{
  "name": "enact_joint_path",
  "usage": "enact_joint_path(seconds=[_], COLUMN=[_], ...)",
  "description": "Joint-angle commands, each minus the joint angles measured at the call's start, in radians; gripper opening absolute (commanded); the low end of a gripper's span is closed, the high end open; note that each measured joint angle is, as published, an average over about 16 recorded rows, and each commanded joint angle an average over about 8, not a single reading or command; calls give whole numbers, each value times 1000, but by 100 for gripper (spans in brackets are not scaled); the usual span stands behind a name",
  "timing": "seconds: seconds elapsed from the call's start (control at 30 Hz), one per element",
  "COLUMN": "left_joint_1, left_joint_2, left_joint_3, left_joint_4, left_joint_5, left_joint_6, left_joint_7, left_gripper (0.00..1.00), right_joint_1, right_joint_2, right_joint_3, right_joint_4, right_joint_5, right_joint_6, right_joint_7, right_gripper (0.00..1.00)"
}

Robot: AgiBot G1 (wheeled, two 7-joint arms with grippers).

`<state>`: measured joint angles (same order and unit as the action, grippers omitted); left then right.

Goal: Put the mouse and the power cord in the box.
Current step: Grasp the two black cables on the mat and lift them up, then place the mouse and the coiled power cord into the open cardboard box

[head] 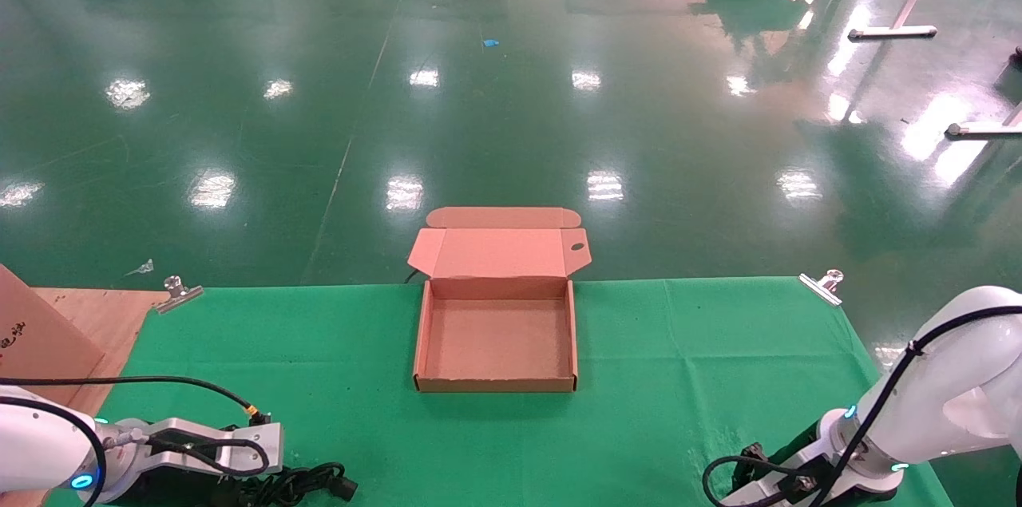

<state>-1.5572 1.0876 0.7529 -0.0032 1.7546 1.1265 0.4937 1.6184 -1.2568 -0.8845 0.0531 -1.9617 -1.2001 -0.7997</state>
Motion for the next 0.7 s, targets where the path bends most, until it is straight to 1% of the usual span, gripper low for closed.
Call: enact_joint_path(seconds=[0.03,0.2,0.37,0.5,0.7], left_joint_1=[0,-7,-41,-86,-177], left_joint_2=[0,-3,-7,-12,-16], left_joint_3=[0,3,12,17,23], left_joint_4=[0,-2,-10,-23,-52], left_joint_5=[0,4,17,25,34], left_joint_6=[-5,26,68,97,128], left_joint_7=[1,9,18,28,53], left_gripper=[0,0,0,0,0], right_joint_1=[1,6,33,78,171], right_joint_2=[-1,-2,4,12,11], right_joint_3=[1,3,12,28,51], right_joint_4=[-4,-11,-12,-3,25], right_joint_5=[1,5,18,40,72], right_joint_6=[0,-9,-26,-45,-73], right_joint_7=[-2,-5,-8,-11,-11], right_gripper=[0,0,0,0,0])
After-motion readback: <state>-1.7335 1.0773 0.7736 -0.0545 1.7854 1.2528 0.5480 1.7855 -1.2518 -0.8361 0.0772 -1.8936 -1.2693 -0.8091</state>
